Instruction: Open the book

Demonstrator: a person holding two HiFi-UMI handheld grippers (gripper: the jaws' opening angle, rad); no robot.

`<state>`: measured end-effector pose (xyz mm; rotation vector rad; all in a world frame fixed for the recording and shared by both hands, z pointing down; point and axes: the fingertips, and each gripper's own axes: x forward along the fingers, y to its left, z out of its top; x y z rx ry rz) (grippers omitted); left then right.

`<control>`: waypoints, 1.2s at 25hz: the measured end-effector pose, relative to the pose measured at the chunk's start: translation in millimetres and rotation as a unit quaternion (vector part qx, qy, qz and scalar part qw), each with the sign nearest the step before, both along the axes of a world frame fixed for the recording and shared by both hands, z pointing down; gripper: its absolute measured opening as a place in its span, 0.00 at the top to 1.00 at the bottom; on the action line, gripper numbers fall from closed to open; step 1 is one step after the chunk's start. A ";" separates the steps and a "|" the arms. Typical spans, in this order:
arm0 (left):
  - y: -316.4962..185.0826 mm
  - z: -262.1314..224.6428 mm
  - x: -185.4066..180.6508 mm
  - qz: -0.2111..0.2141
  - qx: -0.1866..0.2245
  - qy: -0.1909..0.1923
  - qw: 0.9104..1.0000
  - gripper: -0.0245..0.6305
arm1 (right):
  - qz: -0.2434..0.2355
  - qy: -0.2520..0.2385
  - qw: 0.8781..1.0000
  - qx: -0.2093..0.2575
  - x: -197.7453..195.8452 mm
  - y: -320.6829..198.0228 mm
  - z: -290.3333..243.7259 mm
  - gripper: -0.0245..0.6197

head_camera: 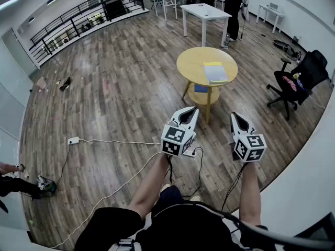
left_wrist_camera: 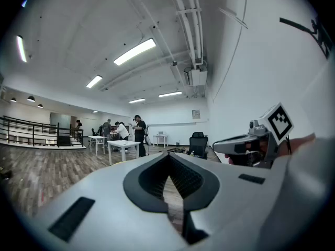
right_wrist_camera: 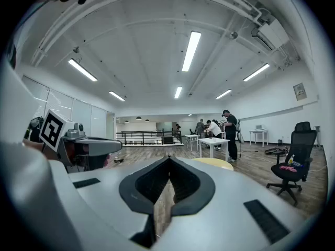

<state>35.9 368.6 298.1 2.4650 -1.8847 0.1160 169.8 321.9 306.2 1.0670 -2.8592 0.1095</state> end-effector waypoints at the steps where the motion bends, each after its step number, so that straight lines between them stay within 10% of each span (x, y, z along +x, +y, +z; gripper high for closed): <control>1: 0.0 2.9 3.3 0.000 -0.002 -0.001 1.000 0.96 | -0.001 0.000 1.000 -0.002 2.5 -0.7 3.2 0.95; 15: -96.1 33.5 0.8 0.007 -0.023 0.003 1.000 0.96 | 0.007 0.007 1.000 -0.024 2.3 -90.1 38.5 0.95; 30: -285.5 34.1 -111.2 0.019 -0.028 0.008 0.999 0.96 | 0.027 0.022 0.999 -0.014 -101.4 -269.6 23.2 0.95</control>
